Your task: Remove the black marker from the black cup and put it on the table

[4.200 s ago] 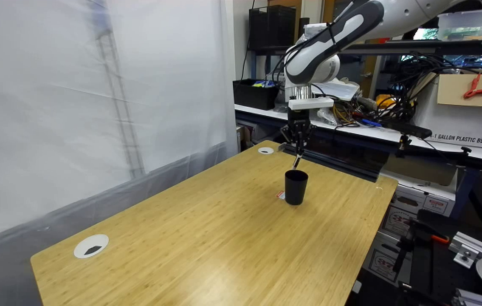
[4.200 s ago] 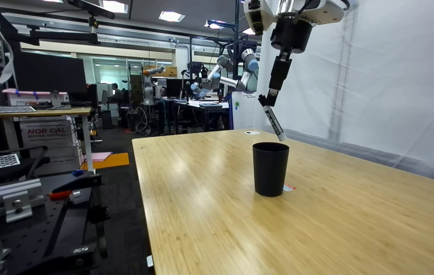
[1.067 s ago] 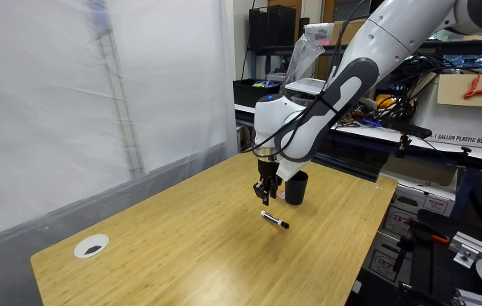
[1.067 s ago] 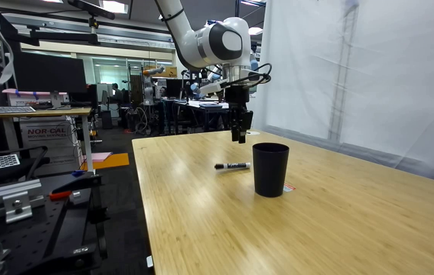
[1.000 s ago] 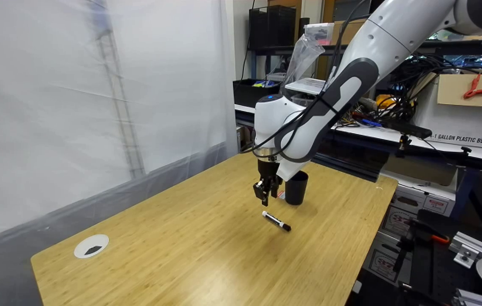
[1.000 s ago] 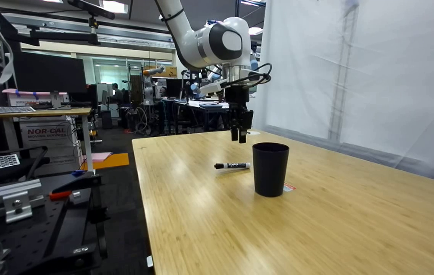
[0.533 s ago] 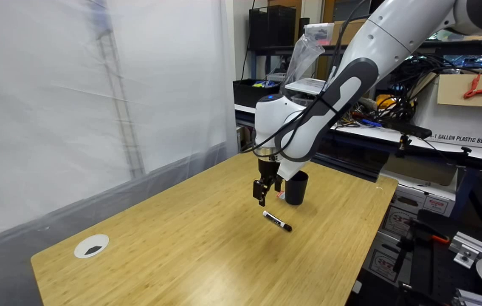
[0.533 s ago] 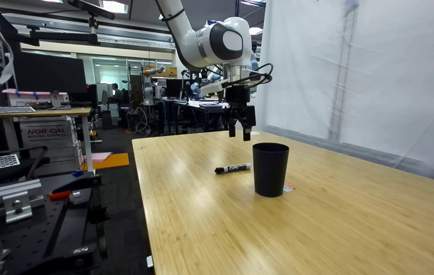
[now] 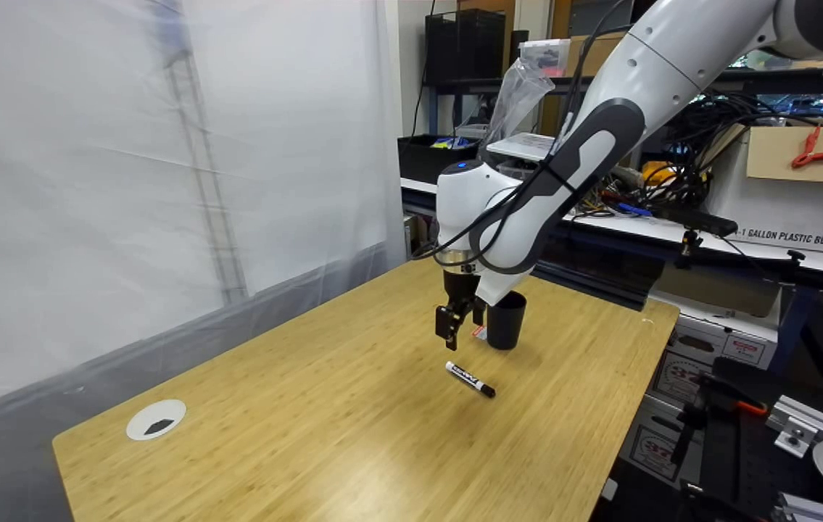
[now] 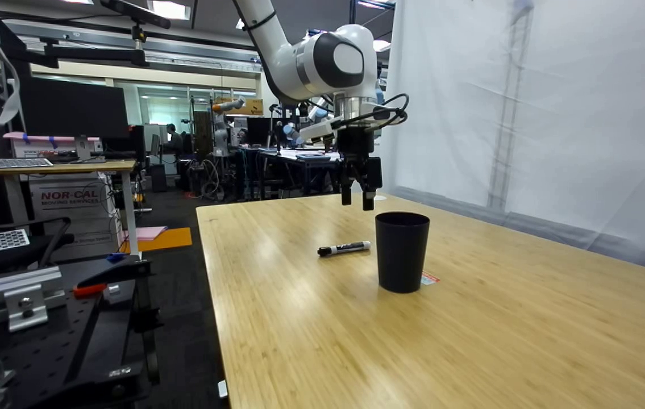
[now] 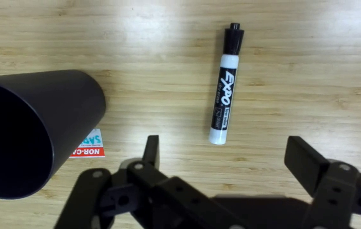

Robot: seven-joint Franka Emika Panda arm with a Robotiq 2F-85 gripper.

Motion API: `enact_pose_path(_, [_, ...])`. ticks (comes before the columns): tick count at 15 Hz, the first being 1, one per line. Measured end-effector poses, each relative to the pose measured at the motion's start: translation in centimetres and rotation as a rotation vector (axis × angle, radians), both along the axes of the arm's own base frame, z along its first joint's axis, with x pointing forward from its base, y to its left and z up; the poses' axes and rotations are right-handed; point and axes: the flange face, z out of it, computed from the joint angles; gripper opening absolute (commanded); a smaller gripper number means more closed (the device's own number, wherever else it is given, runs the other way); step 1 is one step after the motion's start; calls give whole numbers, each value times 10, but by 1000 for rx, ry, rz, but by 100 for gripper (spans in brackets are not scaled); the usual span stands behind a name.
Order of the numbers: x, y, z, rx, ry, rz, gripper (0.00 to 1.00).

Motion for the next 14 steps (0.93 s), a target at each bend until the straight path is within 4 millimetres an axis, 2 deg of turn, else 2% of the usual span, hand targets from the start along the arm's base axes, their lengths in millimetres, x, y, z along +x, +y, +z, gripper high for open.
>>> enact_pose_path(14, [-2, 0, -1, -12, 38, -2, 100])
